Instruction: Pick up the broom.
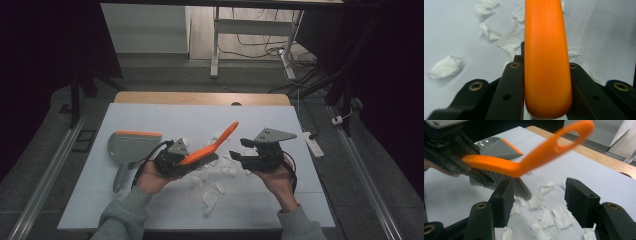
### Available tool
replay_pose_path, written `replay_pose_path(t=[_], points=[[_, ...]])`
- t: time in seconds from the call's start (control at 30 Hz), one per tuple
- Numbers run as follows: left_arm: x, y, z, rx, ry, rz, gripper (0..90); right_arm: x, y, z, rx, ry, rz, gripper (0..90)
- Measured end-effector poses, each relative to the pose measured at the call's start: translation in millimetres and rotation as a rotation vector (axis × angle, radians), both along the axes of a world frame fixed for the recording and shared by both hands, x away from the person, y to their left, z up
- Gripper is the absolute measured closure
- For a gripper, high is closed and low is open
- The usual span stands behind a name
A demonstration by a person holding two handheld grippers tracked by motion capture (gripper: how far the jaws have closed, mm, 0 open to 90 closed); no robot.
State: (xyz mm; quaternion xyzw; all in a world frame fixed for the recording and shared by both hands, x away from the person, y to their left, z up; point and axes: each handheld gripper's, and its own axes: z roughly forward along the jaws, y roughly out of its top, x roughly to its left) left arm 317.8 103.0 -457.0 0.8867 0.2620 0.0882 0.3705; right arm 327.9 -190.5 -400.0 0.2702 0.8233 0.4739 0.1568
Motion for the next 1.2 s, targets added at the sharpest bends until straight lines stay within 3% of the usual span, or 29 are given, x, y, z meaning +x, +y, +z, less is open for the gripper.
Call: replay_pose_path(t=[0.13,0.3,0.4,0.57,0.6,0.73,0.77,0.8,0.93,1.2], points=[[2.2,-0.9,-1.5,0.024,0.012,-0.031,79.1,-4.3,2.5,5.3,-0.005,-0.016,0.019,39.1],[7.4,-11.4,0.3,0.103,0.006,-0.06,79.1,-11.4,9.4,13.5,-0.074,-0.064,0.062,37.9],[8.6,-19.1,2.0,0.125,0.008,-0.091,79.1,-12.5,10.5,13.5,-0.093,-0.082,0.077,39.1],[7.9,-33.1,0.6,0.183,0.004,-0.142,79.0,-10.2,14.7,10.5,-0.158,-0.062,0.105,34.4],[7.4,-35.9,0.5,0.198,0.002,-0.154,79.1,-8.3,16.6,7.6,-0.191,-0.051,0.12,33.8],[5.4,-45.8,1.9,0.242,-0.001,-0.191,79.0,-3.7,18.9,1.5,-0.223,-0.019,0.158,34.9],[4.9,-47.6,2.9,0.251,-0.005,-0.197,79.1,-0.5,20.4,-3.2,-0.26,0.009,0.181,35.7],[4.6,-49.2,3.9,0.256,-0.007,-0.204,79.1,-0.5,20.4,-3.2,-0.26,0.009,0.181,35.7],[2.8,-55.8,5.0,0.278,-0.017,-0.232,79.1,1.8,24.5,-13.0,-0.348,0.015,0.186,33.6],[3.0,-62.7,3.4,0.325,-0.02,-0.283,79.0,4.4,27.7,-24.8,-0.41,0.052,0.25,38.8]])
